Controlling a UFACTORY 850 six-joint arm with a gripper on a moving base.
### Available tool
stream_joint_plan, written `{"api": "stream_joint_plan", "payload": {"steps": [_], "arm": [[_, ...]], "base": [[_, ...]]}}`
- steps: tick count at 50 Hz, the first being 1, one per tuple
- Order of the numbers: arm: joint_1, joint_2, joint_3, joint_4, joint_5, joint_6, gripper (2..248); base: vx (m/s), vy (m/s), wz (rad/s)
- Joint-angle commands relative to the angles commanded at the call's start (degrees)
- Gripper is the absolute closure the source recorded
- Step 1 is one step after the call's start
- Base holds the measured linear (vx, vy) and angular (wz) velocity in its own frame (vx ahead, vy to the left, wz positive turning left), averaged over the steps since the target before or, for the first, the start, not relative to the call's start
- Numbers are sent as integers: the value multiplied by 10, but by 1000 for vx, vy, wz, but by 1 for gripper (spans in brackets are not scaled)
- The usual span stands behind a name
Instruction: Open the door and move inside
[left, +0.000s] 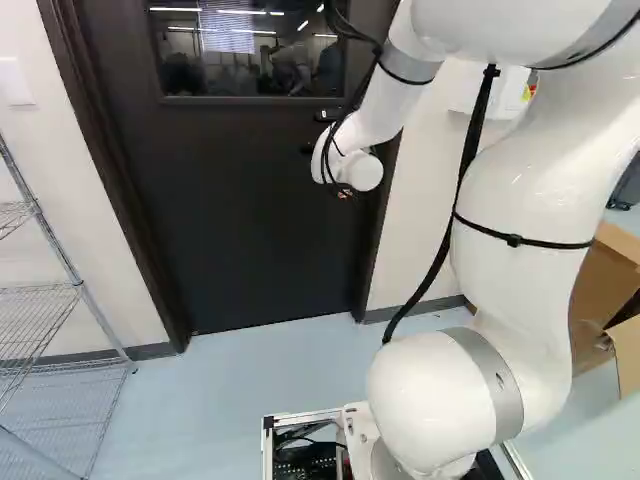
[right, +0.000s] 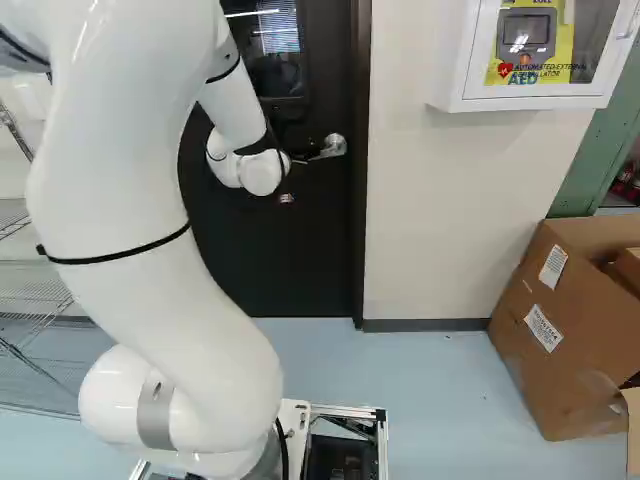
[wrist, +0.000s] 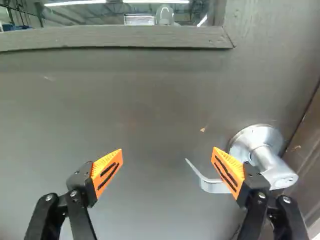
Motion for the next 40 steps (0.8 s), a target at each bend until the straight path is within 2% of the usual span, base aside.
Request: {"api": "stream_joint_plan", "payload": {"steps": [25, 40], "arm": [[-1, -24, 6, 0, 0, 0, 3], [-14, -38, 11, 0, 0, 0, 3]], "base": [[0, 0, 0], [0, 0, 0]]}}
